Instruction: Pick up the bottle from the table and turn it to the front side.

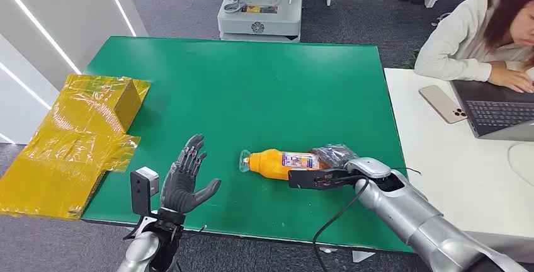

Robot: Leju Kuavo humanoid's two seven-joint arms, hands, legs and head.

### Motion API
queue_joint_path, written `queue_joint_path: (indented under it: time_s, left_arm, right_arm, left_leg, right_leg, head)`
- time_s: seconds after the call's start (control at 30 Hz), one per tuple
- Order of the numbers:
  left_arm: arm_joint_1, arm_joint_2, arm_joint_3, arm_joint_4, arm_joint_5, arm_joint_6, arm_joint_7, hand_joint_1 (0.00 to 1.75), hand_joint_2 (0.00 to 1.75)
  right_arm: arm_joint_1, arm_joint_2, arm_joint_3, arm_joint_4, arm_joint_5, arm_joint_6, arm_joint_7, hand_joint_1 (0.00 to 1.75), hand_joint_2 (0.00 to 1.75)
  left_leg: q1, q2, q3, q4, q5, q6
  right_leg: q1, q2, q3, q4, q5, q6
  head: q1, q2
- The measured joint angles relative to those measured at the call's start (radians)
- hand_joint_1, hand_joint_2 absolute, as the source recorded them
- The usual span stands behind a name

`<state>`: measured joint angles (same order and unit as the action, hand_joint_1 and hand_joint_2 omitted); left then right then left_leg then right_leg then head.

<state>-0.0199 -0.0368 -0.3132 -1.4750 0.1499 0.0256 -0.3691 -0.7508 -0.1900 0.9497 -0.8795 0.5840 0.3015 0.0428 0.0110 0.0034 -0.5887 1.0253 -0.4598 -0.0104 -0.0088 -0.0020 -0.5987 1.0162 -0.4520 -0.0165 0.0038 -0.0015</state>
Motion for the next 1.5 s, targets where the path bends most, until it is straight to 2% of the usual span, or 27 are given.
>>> queue_joint_path:
  time_s: [0.07, 0.17, 0.3, 0.37, 0.6, 0.77, 0.87, 0.97, 1.1, 1.33, 1.5]
  left_arm:
    - [0.000, 0.000, 0.000, 0.000, 0.000, -0.003, -0.001, 0.00, 1.75]
    - [0.000, -0.001, 0.000, 0.002, -0.002, -0.011, -0.005, 0.00, 1.75]
    - [-0.001, -0.001, 0.000, 0.007, -0.012, -0.013, -0.019, 0.00, 1.75]
    - [-0.003, 0.000, 0.000, 0.012, -0.019, -0.005, -0.025, 0.00, 1.75]
    - [-0.003, 0.011, 0.000, 0.018, -0.054, 0.021, -0.029, 0.00, 1.75]
    - [-0.005, 0.016, 0.000, 0.018, -0.058, 0.022, -0.029, 0.00, 1.75]
    - [-0.018, 0.020, -0.003, 0.023, -0.061, 0.021, -0.028, 0.00, 1.75]
    - [-0.069, 0.029, -0.011, 0.036, -0.062, -0.012, -0.019, 0.00, 1.75]
    - [-0.173, 0.033, -0.030, 0.053, -0.042, -0.098, 0.029, 0.00, 1.75]
    - [-0.374, 0.013, -0.056, 0.085, 0.052, -0.191, 0.127, 0.00, 1.75]
    - [-0.460, 0.004, -0.067, 0.099, 0.095, -0.232, 0.168, 0.00, 1.75]
  right_arm:
    - [0.010, 0.000, -0.012, 0.003, -0.027, -0.014, -0.020, 1.75, 1.75]
    - [0.051, 0.000, -0.063, 0.004, -0.136, -0.052, -0.089, 1.75, 1.75]
    - [0.148, 0.000, -0.156, -0.025, -0.338, -0.077, -0.203, 1.75, 1.75]
    - [0.204, 0.002, -0.195, -0.057, -0.400, -0.097, -0.238, 1.75, 1.75]
    - [0.403, 0.032, -0.321, -0.259, -0.512, -0.276, -0.312, 1.75, 1.75]
    - [0.454, 0.042, -0.373, -0.347, -0.525, -0.300, -0.319, 1.75, 1.75]
    - [0.475, 0.053, -0.396, -0.379, -0.539, -0.341, -0.355, 1.75, 1.75]
    - [0.478, 0.077, -0.405, -0.397, -0.528, -0.366, -0.370, 1.75, 1.75]
    - [0.443, 0.135, -0.391, -0.384, -0.499, -0.382, -0.361, 1.75, 1.75]
    - [0.282, 0.232, -0.316, -0.273, -0.434, -0.404, -0.331, 1.75, 1.75]
    - [0.197, 0.279, -0.272, -0.203, -0.412, -0.396, -0.312, 1.75, 1.75]
  left_leg:
    - [0.000, 0.000, 0.000, 0.000, 0.000, 0.000]
    - [0.000, 0.000, 0.000, 0.000, 0.000, 0.000]
    - [0.000, 0.000, 0.000, 0.000, 0.000, 0.000]
    - [0.000, 0.000, 0.000, 0.000, 0.000, 0.000]
    - [0.000, -0.001, -0.001, -0.001, -0.001, 0.000]
    - [0.000, 0.000, -0.001, -0.001, -0.001, 0.000]
    - [0.000, -0.001, -0.001, 0.000, 0.000, 0.000]
    - [0.000, 0.000, -0.001, 0.000, 0.000, 0.000]
    - [0.000, 0.000, -0.001, 0.000, 0.002, -0.001]
    - [0.000, 0.000, -0.001, 0.000, 0.004, -0.004]
    - [0.000, 0.000, -0.001, 0.000, 0.004, -0.004]
  right_leg:
    - [0.000, 0.000, 0.000, 0.000, 0.000, 0.000]
    - [0.000, 0.000, 0.000, 0.000, 0.000, 0.000]
    - [0.000, 0.000, 0.000, -0.001, 0.000, 0.000]
    - [0.000, 0.000, 0.000, 0.000, 0.000, 0.000]
    - [0.000, -0.001, -0.001, 0.000, -0.001, 0.000]
    - [0.000, -0.001, 0.000, 0.000, -0.001, 0.000]
    - [0.000, -0.001, 0.000, 0.000, 0.000, 0.000]
    - [0.000, -0.001, 0.000, 0.000, 0.000, 0.000]
    - [0.001, -0.001, -0.001, 0.001, 0.001, -0.001]
    - [0.001, 0.000, -0.002, 0.003, 0.003, -0.002]
    - [0.001, 0.000, -0.002, 0.003, 0.002, -0.002]
  head:
    - [0.000, 0.000]
    - [0.000, 0.000]
    - [0.000, 0.000]
    - [0.000, 0.000]
    - [0.000, 0.000]
    - [0.000, 0.000]
    - [0.000, 0.000]
    - [0.000, 0.000]
    - [0.000, 0.000]
    - [0.000, 0.000]
    - [0.000, 0.000]
